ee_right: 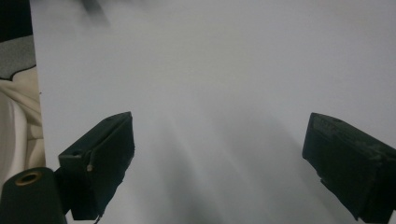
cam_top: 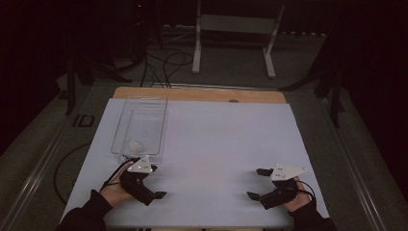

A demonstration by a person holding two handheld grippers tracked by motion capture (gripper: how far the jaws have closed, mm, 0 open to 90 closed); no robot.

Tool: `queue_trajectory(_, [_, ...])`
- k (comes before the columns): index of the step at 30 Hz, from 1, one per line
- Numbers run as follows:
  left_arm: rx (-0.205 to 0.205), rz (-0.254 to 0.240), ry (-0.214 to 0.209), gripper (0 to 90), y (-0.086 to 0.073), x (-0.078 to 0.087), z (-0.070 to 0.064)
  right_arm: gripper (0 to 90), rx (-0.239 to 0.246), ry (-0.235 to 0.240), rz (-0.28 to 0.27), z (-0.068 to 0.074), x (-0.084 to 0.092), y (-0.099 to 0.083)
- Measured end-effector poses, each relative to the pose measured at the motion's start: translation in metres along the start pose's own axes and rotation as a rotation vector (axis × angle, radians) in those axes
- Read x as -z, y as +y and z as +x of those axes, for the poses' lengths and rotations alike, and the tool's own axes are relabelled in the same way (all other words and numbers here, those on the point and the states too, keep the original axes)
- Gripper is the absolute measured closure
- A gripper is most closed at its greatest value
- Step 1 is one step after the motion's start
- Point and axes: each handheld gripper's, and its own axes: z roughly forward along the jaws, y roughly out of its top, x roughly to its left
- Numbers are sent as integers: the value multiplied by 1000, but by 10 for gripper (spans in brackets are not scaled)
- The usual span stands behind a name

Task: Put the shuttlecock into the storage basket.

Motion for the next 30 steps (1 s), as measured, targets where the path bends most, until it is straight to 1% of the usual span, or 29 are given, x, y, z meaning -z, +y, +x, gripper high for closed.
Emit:
queue_trajectory(2, [5,-11,0,0,-3,2,1,90,5,-5,6,0,0,0])
queue_trajectory(4, [19,-28,6,0,-6,4,1,90,6,-12,12,0,0,-1])
queue_trajectory(6, [19,-40,13,0,-8,6,2,90,5,-12,15,0,-1,-1])
queue_trajectory(10, [28,-55,22,0,-13,8,3,90,5,-20,16,-1,-1,-2])
queue_trajectory(12, [32,-54,23,0,-15,8,3,90,6,-23,18,-1,-1,-2])
queue_trajectory(13, [41,-58,23,0,-17,8,4,90,5,-22,18,-1,-2,-2])
queue_trajectory(16, [38,-57,26,0,-19,9,5,90,11,-23,19,-1,-3,-2])
queue_trajectory(19, [28,-68,33,0,-20,10,6,90,7,-21,21,-1,-3,-3])
queue_trajectory(30, [26,-102,46,0,-21,8,7,90,-3,-13,22,-2,-4,-4])
